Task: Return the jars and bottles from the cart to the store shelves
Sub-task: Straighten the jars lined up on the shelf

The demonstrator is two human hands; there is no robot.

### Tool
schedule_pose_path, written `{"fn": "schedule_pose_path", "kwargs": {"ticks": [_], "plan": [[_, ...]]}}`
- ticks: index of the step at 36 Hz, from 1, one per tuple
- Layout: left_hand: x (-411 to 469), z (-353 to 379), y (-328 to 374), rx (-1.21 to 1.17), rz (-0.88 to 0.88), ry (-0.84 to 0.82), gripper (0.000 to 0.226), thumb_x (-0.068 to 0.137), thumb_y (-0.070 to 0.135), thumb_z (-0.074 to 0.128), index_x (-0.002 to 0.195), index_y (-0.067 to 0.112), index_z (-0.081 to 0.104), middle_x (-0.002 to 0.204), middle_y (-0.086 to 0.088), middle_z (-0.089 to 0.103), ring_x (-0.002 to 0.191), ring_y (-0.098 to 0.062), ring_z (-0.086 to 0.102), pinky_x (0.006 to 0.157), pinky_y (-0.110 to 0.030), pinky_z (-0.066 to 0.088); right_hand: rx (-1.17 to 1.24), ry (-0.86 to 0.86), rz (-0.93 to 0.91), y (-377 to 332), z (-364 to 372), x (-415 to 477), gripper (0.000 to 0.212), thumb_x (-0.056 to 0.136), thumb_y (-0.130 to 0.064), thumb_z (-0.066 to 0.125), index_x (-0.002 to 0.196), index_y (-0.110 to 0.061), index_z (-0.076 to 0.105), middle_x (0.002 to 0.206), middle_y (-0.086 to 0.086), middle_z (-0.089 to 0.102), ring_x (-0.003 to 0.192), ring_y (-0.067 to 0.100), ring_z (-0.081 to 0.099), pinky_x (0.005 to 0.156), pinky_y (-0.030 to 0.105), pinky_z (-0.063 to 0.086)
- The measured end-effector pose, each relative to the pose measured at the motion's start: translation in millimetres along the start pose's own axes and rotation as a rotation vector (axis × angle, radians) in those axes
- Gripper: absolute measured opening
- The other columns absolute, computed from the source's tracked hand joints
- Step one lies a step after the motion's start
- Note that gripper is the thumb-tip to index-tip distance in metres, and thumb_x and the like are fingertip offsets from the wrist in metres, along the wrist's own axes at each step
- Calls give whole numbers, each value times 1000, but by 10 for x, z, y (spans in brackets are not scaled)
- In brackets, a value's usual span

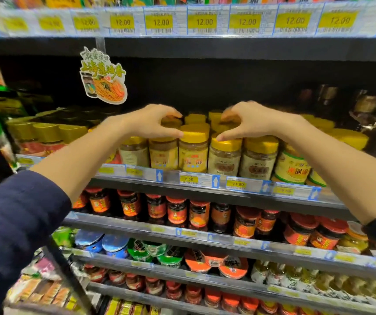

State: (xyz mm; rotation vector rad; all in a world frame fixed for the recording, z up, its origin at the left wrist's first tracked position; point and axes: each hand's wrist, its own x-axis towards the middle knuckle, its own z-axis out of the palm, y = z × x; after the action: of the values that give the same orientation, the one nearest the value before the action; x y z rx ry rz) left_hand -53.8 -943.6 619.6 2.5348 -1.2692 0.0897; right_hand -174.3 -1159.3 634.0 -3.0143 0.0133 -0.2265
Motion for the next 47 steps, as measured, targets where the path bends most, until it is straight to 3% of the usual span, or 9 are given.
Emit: {"fn": "schedule_pose_path", "kwargs": {"ticks": [4, 9, 12, 15, 22, 31, 47], "plan": [[-161, -36, -201, 25, -65, 0, 66, 83, 47, 63, 139, 18, 43, 140, -3, 48, 126, -18, 47, 101, -30, 40, 24, 5, -24, -188, 76, 168, 76, 76, -53, 64, 139, -16, 39, 143, 6, 44, 129, 25, 44, 101, 39, 44], [-202, -75, -363, 25, -165, -33, 81, 72, 68, 59, 140, 30, 37, 145, -1, 40, 131, -20, 42, 108, -40, 38, 11, -10, -20, -360, 100, 350, 76, 77, -54, 62, 140, -19, 38, 144, 5, 41, 129, 25, 41, 98, 35, 42], [-124, -69, -406, 40, -175, -55, 80, 75, 64, 61, 143, 30, 35, 147, -2, 34, 132, -21, 39, 108, -36, 36, -21, -57, 29, -430, 124, 451, 82, 73, -60, 62, 141, -22, 35, 146, 5, 35, 131, 26, 39, 98, 38, 41], [0, -69, -444, 81, -164, -119, 88, 70, 68, 61, 142, 27, 34, 148, -2, 35, 133, -22, 38, 109, -43, 37, -16, -99, 77, -475, 163, 533, 90, 67, -66, 64, 140, -23, 34, 144, 6, 38, 128, 29, 42, 99, 42, 45], [148, -38, -562, 79, -140, -128, 92, 69, 70, 62, 142, 21, 36, 145, -2, 39, 127, -23, 44, 102, -42, 44, -19, -131, 126, -508, 195, 663, 80, 74, -53, 66, 139, -16, 38, 138, 9, 46, 122, 28, 47, 84, 31, 43], [194, -12, -591, 61, -106, -62, 90, 65, 69, 66, 136, 19, 41, 135, -4, 46, 116, -22, 50, 91, -36, 48, -44, -222, 152, -489, 183, 683, 86, 67, -60, 67, 140, -28, 35, 142, 2, 43, 127, 26, 44, 102, 41, 43], [116, 63, -636, 29, -55, -5, 96, 60, 75, 63, 134, 17, 45, 132, -5, 50, 114, -22, 52, 92, -40, 50, -35, -125, 174, -502, 253, 623, 77, 73, -55, 66, 139, -27, 38, 148, 1, 31, 131, 26, 38, 102, 38, 39]]}}
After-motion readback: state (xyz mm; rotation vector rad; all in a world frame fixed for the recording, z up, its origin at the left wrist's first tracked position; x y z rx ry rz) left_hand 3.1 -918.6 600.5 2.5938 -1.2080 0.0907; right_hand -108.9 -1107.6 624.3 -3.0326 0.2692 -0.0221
